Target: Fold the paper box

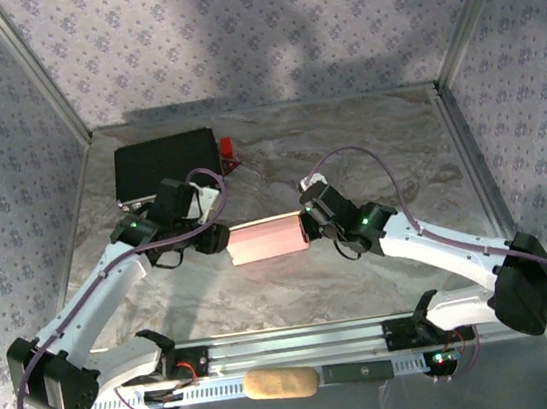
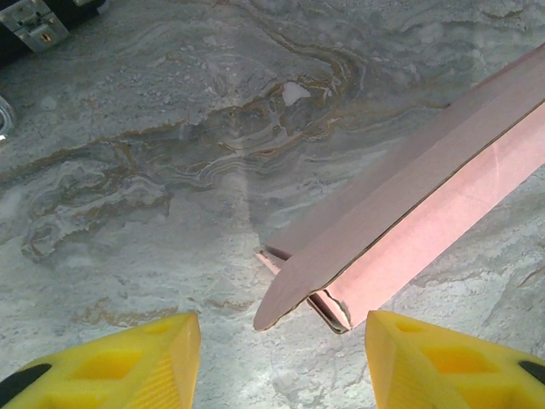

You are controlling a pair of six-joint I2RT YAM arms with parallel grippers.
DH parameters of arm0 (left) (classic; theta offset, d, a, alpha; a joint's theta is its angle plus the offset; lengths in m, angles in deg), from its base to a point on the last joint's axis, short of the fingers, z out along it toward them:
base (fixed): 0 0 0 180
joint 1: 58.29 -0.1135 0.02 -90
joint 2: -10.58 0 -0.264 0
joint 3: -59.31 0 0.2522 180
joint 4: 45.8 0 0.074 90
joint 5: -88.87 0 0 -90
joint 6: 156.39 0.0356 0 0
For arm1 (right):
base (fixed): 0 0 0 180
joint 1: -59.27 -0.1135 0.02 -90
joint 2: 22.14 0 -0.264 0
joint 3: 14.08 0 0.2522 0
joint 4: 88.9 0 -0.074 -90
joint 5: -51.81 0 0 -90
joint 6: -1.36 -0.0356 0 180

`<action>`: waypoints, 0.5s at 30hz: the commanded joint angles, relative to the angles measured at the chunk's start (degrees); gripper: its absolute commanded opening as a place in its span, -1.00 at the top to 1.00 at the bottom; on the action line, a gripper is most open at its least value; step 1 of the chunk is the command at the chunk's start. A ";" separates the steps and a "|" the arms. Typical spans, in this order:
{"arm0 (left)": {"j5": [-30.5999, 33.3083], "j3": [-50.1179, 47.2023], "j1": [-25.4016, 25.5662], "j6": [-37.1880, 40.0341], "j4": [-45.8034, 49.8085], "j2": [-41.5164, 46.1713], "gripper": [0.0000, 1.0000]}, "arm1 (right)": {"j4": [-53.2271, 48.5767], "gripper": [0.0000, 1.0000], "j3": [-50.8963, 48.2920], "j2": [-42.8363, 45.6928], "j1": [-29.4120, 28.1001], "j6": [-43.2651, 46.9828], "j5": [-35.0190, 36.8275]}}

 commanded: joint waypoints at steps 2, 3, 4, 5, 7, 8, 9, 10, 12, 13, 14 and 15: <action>-2.03 -0.97 0.57 -2.09 -3.89 -1.99 -0.07 | -2.97 0.99 0.70 -1.10 -0.58 -0.57 -0.48; -1.55 -0.79 0.86 -2.23 -4.03 -2.68 -0.06 | -2.97 0.99 0.74 -1.18 -0.64 -0.57 -0.48; -0.55 -0.65 1.29 -2.28 -4.28 -3.32 -0.05 | -3.06 0.99 0.77 -1.18 -0.64 -0.57 -0.39; 0.40 -0.67 1.49 -2.21 -4.53 -3.69 -0.03 | -3.13 0.99 0.77 -1.11 -0.57 -0.57 -0.47; 0.81 -0.91 1.65 -2.19 -5.55 -4.08 -0.01 | -3.24 0.99 0.77 -1.08 -0.59 -0.48 -0.48; 0.88 -1.09 1.64 -2.13 -5.76 -4.28 0.01 | -3.23 0.99 0.77 -1.01 -0.56 -0.48 -0.41; 0.88 -1.16 1.76 -2.12 -5.79 -4.75 0.06 | -3.30 0.99 0.85 -0.96 -0.57 -0.48 -0.39; 1.10 -1.18 1.86 -2.09 -5.79 -5.11 0.11 | -3.30 0.99 0.86 -0.91 -0.52 -0.44 -0.39; 1.66 -1.78 2.19 -1.95 -5.79 -5.73 0.22 | -3.30 0.99 1.08 -0.90 -0.47 -0.39 -0.48; 1.57 -2.19 2.29 -2.11 -5.79 -5.80 0.28 | -3.28 0.99 1.06 -0.95 -0.54 -0.39 -0.50; 1.44 -2.87 2.44 -2.26 -5.79 -5.69 0.34 | -3.24 0.99 1.12 -1.08 -0.48 -0.31 -0.54; 1.40 -3.41 2.58 -2.58 -7.02 -5.60 0.37 | -3.21 0.99 1.12 -1.18 -0.47 -0.30 -0.59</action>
